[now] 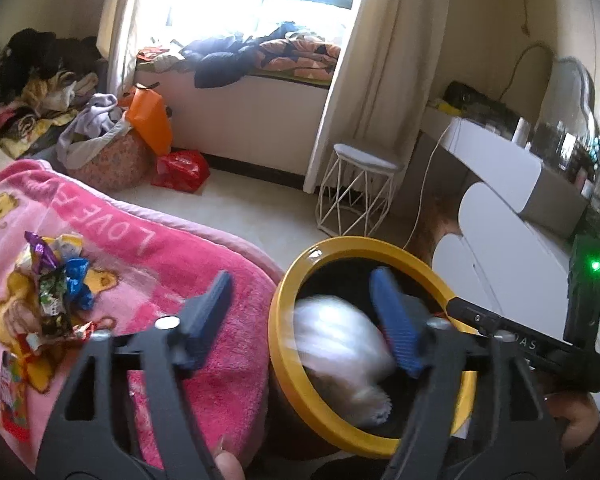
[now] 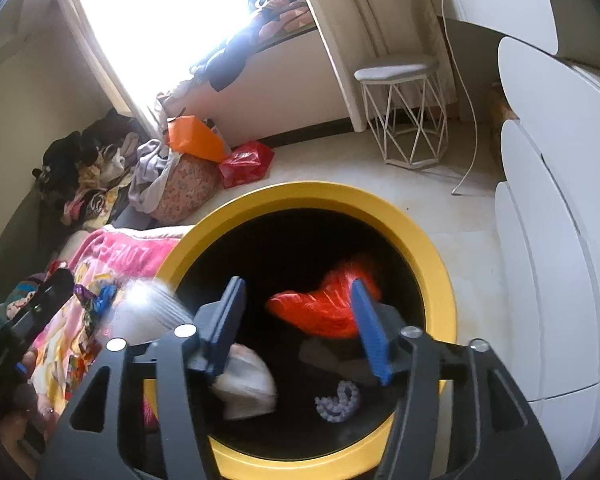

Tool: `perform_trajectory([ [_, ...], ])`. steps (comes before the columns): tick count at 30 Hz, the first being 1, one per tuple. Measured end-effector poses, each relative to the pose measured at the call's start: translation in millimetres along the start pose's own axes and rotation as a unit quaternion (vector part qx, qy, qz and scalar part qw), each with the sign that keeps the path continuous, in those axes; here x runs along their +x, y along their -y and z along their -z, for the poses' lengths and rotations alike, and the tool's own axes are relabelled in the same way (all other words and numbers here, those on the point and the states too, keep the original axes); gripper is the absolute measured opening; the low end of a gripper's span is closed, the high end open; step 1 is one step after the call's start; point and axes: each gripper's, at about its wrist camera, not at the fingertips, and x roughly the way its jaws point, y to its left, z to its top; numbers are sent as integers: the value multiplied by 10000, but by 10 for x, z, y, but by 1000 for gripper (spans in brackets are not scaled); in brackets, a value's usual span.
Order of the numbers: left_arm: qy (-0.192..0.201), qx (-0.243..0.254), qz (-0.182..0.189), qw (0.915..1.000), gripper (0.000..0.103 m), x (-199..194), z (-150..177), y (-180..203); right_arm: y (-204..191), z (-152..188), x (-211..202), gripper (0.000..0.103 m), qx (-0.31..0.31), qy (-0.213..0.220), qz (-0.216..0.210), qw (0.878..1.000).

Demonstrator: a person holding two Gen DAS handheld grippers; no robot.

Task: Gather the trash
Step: 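Move both open tools back over the remaining wrappers on the blanket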

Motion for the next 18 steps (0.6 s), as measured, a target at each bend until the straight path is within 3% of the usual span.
perform_trajectory([
  [7,169,-285,-183,9993,85,-195,7,-230,-208,9,-61,58,-321,145,-70,9994],
  [18,465,-570,-678,9950,89,-553,-41,-664,-786,72,-205,62,-1024,456,-511,9924],
])
